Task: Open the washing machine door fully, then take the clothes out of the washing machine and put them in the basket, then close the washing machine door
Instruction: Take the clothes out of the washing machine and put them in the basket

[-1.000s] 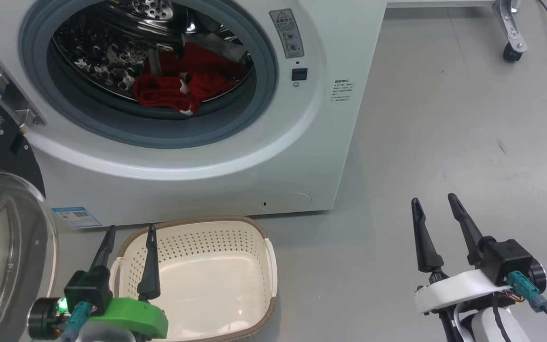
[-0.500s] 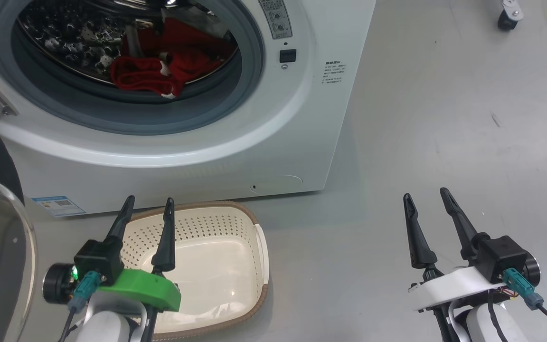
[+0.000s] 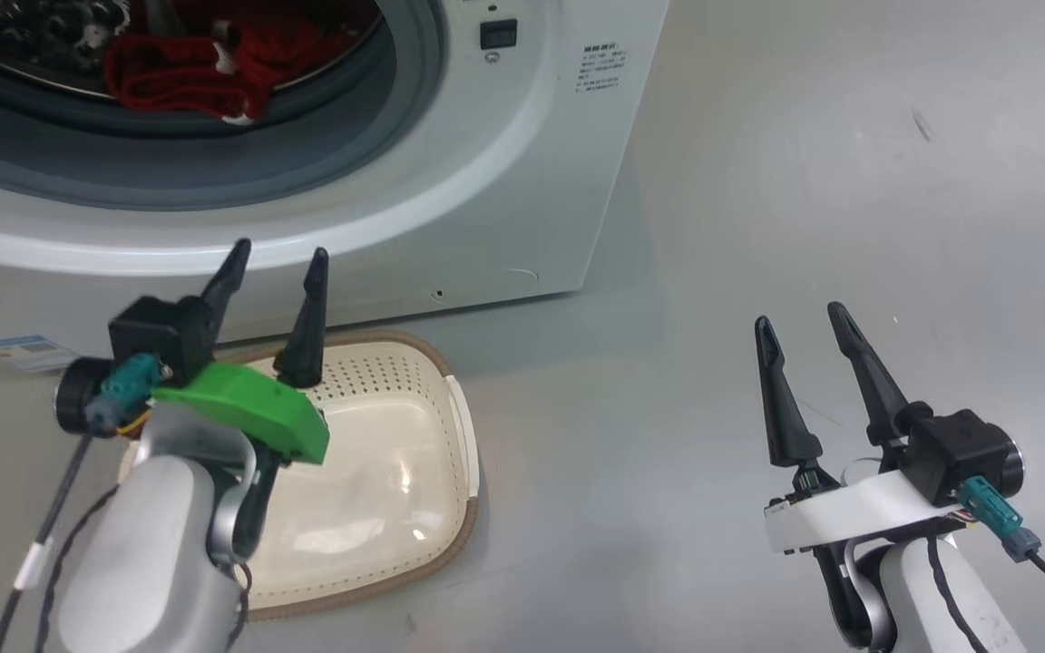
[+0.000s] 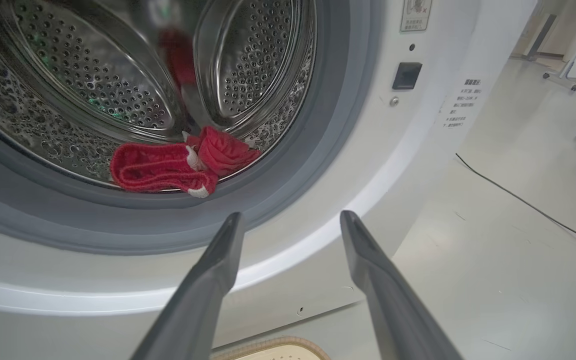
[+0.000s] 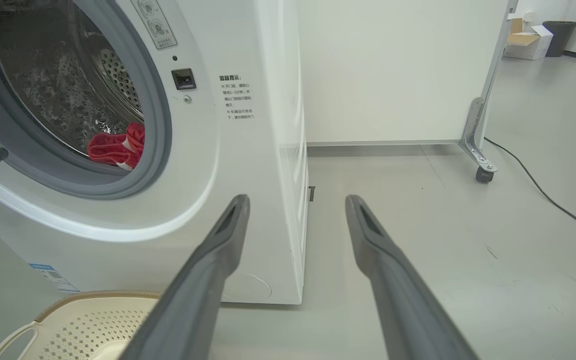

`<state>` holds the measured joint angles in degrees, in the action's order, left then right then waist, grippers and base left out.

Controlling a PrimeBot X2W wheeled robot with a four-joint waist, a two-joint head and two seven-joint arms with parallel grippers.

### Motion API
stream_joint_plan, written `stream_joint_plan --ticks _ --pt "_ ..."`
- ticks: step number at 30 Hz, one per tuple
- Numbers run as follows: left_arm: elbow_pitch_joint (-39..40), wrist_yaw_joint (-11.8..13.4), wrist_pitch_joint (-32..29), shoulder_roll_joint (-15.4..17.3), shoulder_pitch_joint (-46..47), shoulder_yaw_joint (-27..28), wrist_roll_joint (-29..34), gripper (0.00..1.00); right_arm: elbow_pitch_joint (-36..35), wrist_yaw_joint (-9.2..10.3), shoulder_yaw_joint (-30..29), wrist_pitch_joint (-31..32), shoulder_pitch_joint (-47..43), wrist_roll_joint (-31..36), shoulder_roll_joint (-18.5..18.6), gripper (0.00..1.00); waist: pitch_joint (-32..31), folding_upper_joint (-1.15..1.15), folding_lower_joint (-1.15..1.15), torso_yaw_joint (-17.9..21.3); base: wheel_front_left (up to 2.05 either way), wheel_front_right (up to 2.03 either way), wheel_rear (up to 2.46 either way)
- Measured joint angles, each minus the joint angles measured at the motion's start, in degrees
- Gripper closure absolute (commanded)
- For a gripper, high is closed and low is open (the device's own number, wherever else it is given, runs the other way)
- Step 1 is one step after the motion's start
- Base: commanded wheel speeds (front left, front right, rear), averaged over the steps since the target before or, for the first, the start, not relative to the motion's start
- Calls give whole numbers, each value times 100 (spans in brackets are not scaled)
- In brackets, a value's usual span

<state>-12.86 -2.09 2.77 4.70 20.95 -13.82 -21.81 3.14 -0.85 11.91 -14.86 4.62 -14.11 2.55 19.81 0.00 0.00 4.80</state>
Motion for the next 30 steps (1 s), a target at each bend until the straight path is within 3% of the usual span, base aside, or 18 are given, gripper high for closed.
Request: stream_joint_plan --ticks 12,23,30 --pt "-348 -235 -1215 643 1528 321 -259 0 -180 62 377 0 574 -361 4 0 824 0 0 414 0 0 0" --pt "-717 -376 -2329 1325 2661 530 -521 0 -246 259 665 -1 876 -773 5 0 1307 0 -1 990 0 0 0" --pt "-853 -383 -2777 1541 3204 637 -647 0 -275 323 757 -1 943 -865 7 0 1507 0 0 1269 0 0 0"
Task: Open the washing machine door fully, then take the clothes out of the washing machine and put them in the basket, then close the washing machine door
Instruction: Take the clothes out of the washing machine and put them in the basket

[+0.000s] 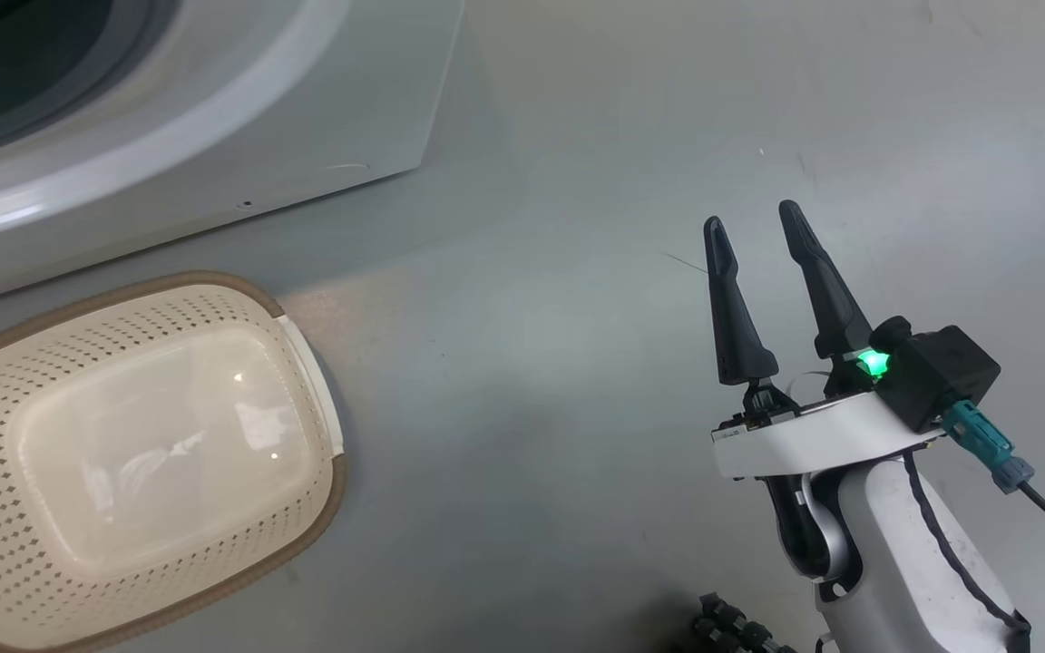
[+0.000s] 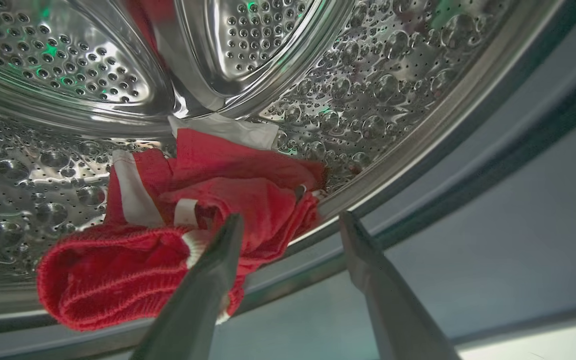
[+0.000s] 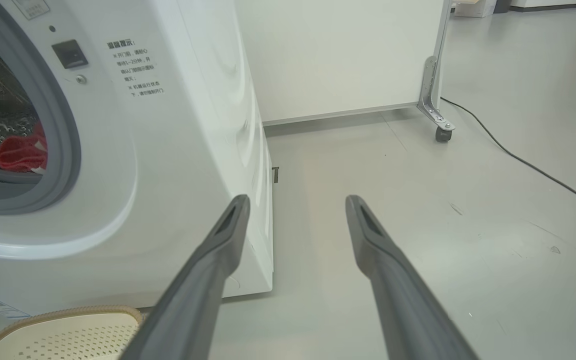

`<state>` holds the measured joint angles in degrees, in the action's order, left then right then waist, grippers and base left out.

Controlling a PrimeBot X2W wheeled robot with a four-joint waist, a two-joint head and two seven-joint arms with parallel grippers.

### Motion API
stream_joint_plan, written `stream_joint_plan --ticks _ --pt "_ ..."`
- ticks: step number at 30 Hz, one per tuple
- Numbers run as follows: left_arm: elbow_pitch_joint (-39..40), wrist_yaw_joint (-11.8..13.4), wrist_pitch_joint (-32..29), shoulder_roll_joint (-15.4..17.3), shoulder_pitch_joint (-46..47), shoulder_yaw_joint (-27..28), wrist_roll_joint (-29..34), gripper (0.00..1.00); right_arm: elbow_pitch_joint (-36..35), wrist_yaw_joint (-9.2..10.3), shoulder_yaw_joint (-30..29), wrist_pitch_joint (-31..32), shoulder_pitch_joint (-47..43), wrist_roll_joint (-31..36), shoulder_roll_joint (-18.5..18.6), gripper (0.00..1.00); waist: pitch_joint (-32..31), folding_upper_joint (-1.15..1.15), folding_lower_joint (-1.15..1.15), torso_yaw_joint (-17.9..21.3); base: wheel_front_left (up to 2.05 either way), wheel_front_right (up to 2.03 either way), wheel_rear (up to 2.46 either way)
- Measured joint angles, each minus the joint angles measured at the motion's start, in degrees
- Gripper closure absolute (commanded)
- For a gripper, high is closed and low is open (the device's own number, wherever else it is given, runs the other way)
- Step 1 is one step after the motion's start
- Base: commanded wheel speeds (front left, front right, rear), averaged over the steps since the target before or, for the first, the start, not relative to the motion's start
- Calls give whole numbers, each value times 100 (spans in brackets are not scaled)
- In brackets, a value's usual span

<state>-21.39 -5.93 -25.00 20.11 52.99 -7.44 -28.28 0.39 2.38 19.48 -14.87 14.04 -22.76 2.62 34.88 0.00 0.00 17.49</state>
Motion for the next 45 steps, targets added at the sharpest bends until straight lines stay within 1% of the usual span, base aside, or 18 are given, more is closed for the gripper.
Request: stream_joint_plan --ticks 3,5,12,18,21,23,26,27,28,29,30,38,41,45 --pt "-59 -1 -205 141 227 21 -47 0 -2 30 29 0 48 -19 -1 0 92 0 0 113 0 0 0" --pt "-134 -41 -303 189 352 82 -123 0 -2 32 45 0 87 -68 -1 0 144 0 0 180 0 0 0" --pt "-498 -44 -708 412 653 194 -198 0 0 80 190 0 117 -178 -3 0 283 0 0 400 0 0 0" --pt "-808 -44 -948 488 767 183 -196 0 0 89 208 0 141 -192 -4 0 338 0 0 477 0 0 0" --pt "-916 -41 -1022 555 769 172 -176 0 2 91 225 0 149 -193 -4 0 350 0 0 494 0 0 0" --pt "-965 -40 -1032 599 787 171 -170 0 3 131 229 0 172 -194 -4 0 355 0 0 503 0 0 0" --pt "-1025 -38 -1081 606 834 146 -162 0 3 131 233 0 199 -194 -4 0 362 0 0 514 0 0 0" --pt "-1039 -38 -1081 606 845 143 -157 5 3 131 234 0 199 -194 -4 0 365 0 0 517 0 0 0" --pt "-1061 -38 -1102 608 855 125 -136 33 3 131 235 0 201 -196 -4 0 367 0 0 520 0 0 0" --pt "-1094 -40 -1157 608 867 111 -137 75 3 131 238 0 204 -198 -4 0 369 0 0 522 0 0 0" --pt "-1121 -40 -1172 608 870 110 -137 100 3 131 241 0 210 -209 -4 0 372 0 0 524 0 0 0" --pt "-1172 -40 -1163 605 975 85 -137 100 2 141 229 0 273 -243 -4 0 389 0 0 525 0 0 0" --pt "-1169 -43 -1044 600 987 75 -138 100 2 182 198 0 308 -243 -4 0 387 0 0 505 0 0 0" --pt "-1154 -49 -833 470 987 21 -176 100 8 183 87 0 310 -220 -3 0 360 0 0 436 0 0 0"
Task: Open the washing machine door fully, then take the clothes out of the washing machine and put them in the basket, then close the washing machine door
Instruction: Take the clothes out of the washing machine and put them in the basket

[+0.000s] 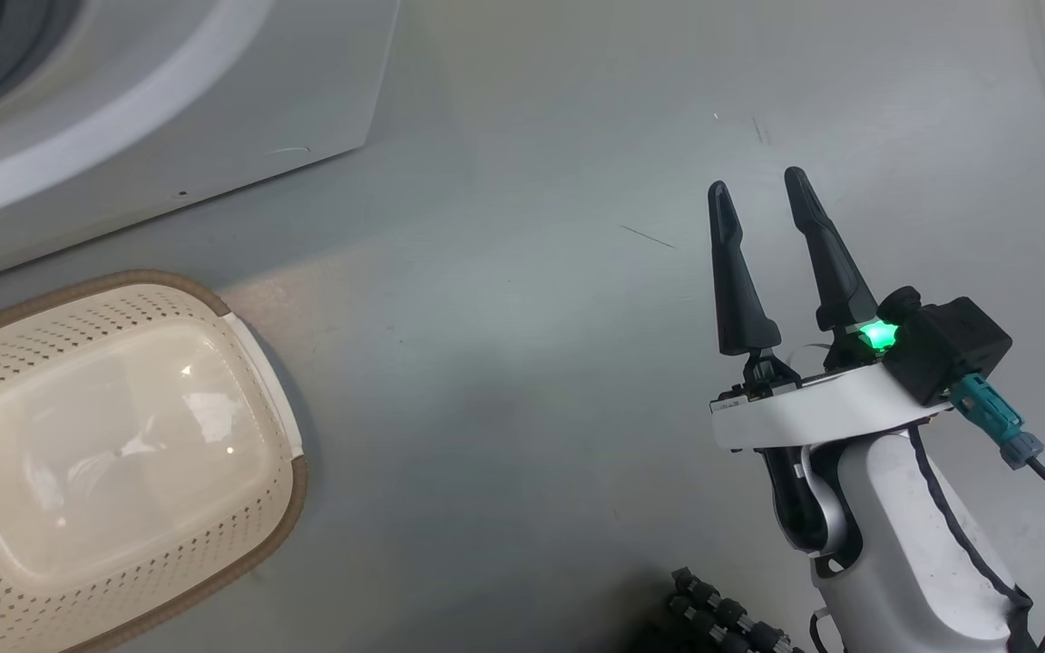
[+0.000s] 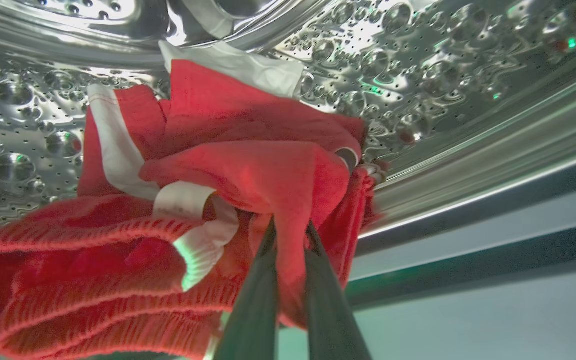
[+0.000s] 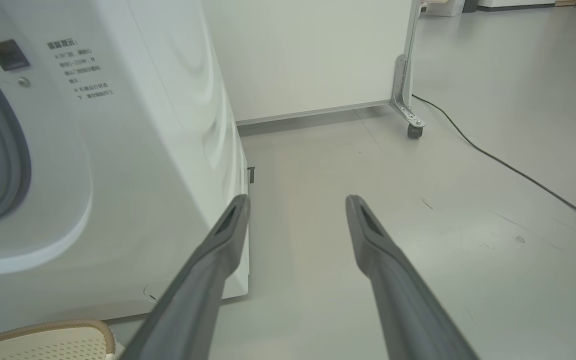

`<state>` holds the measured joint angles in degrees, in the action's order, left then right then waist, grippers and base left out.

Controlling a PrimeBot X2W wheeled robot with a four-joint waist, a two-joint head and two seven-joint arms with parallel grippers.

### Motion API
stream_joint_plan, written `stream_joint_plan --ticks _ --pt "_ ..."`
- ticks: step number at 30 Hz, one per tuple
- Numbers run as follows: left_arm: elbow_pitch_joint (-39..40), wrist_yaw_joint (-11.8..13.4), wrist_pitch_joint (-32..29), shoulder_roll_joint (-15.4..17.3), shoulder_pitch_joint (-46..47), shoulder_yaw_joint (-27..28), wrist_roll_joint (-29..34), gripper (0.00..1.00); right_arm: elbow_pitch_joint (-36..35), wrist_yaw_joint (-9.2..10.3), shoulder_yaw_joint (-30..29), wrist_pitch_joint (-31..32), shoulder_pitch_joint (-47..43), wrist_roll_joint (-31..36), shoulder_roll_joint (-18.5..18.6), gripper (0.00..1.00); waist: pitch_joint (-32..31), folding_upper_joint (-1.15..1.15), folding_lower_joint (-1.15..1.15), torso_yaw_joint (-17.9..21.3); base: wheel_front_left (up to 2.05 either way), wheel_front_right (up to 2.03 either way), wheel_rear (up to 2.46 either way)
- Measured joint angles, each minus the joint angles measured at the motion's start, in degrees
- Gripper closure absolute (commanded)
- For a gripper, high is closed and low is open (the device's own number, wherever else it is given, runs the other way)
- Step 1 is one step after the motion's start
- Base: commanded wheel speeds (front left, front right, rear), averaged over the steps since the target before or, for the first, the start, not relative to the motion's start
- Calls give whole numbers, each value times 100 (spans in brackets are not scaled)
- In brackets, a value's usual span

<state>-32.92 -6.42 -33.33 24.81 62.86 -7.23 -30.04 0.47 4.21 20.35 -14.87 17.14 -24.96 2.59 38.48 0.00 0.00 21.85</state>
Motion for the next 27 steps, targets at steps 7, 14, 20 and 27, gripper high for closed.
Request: stream_joint_plan --ticks 7,14,20,27 --pt "127 -45 483 -189 -3 19 -126 100 2 1 -108 0 24 147 0 0 -41 0 0 -188 0 0 0" --pt "344 -49 1191 -428 -120 -51 -172 100 71 -10 -224 0 64 401 2 0 -108 0 0 -438 0 0 0" --pt "513 -52 1890 -601 -410 -107 -192 100 163 -62 -338 0 113 626 2 0 -224 0 0 -678 0 0 0" --pt "801 -55 2686 -803 -790 -238 -197 100 266 -122 -522 0 111 844 7 0 -398 0 0 -989 0 0 0"
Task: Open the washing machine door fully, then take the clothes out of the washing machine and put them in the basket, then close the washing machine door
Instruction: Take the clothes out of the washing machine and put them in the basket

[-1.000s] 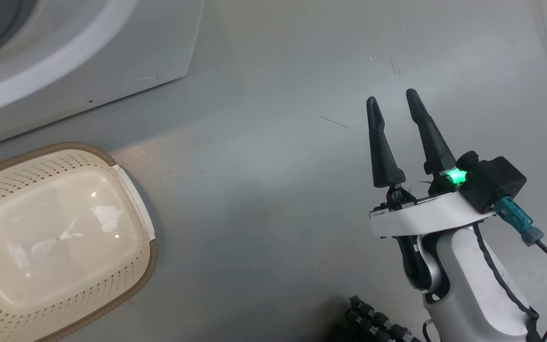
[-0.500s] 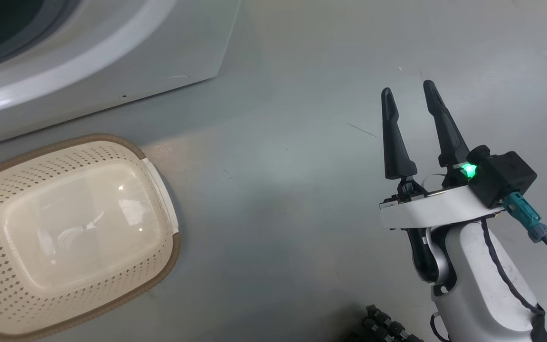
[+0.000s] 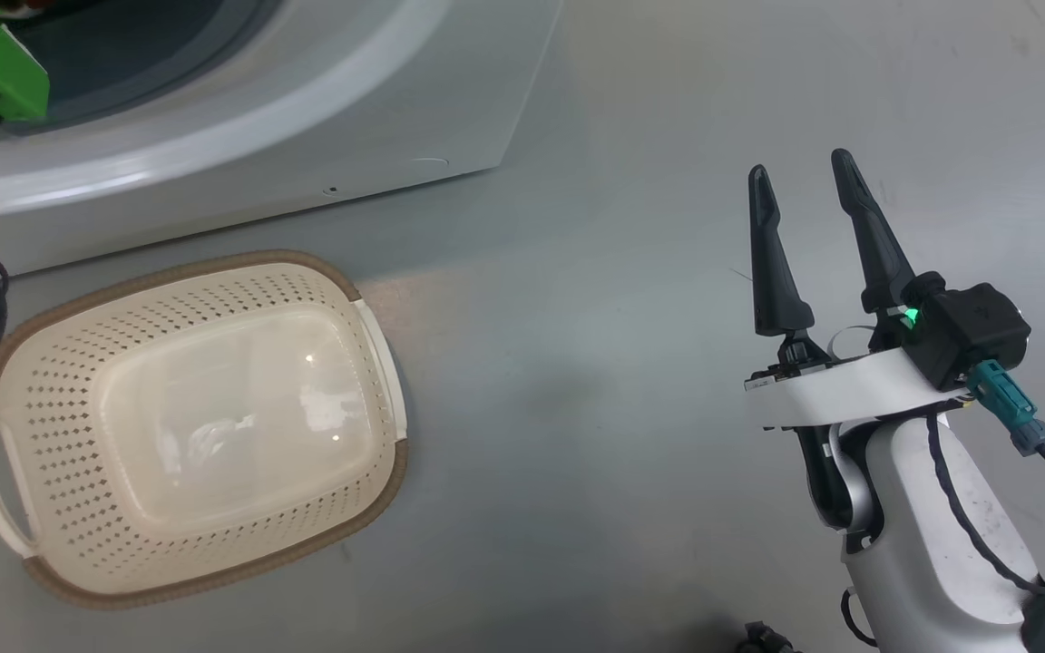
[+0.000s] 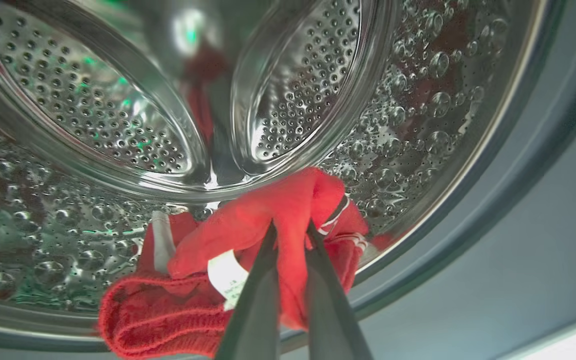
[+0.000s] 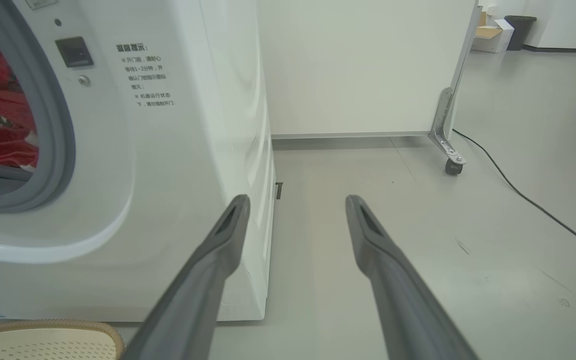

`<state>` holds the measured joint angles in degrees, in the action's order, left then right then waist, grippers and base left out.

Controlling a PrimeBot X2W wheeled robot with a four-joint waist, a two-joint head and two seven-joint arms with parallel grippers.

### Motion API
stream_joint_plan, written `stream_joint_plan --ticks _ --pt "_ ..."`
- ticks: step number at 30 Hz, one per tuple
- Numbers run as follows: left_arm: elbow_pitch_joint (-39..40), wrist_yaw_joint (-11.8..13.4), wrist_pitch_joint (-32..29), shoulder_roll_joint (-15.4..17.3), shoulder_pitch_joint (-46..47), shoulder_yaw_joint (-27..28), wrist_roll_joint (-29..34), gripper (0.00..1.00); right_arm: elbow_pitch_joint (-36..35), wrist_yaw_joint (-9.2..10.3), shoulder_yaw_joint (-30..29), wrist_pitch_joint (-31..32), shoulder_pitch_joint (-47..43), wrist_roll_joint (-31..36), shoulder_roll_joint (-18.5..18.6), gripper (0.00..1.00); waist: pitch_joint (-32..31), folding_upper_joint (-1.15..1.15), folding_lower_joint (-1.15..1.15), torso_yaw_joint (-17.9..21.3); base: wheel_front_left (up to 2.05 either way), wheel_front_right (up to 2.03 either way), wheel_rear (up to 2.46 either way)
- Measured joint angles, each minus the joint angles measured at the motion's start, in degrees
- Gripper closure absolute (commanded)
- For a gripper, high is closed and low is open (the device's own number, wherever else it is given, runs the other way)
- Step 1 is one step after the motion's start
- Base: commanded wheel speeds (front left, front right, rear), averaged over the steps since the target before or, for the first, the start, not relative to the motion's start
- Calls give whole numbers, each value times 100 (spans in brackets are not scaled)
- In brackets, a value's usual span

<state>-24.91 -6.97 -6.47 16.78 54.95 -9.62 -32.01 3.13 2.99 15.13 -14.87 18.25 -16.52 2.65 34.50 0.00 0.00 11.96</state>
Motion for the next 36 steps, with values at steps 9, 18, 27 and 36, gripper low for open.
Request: stream_joint_plan --ticks 9,18,27,36 --pt "357 -14 877 -59 -586 -55 180 100 77 -59 -80 0 -54 111 4 0 -255 0 0 -322 0 0 0" --pt "737 -14 1746 -207 -1234 -104 305 100 237 -144 -226 0 -343 258 8 0 -643 0 0 -597 0 0 0" --pt "1147 170 2068 -447 -1945 44 378 100 338 -258 -325 0 -626 312 10 0 -1114 0 0 -840 0 0 0" --pt "1900 413 2092 -614 -2591 258 547 100 459 -371 -391 0 -947 202 8 0 -1592 0 0 -1132 0 0 0"
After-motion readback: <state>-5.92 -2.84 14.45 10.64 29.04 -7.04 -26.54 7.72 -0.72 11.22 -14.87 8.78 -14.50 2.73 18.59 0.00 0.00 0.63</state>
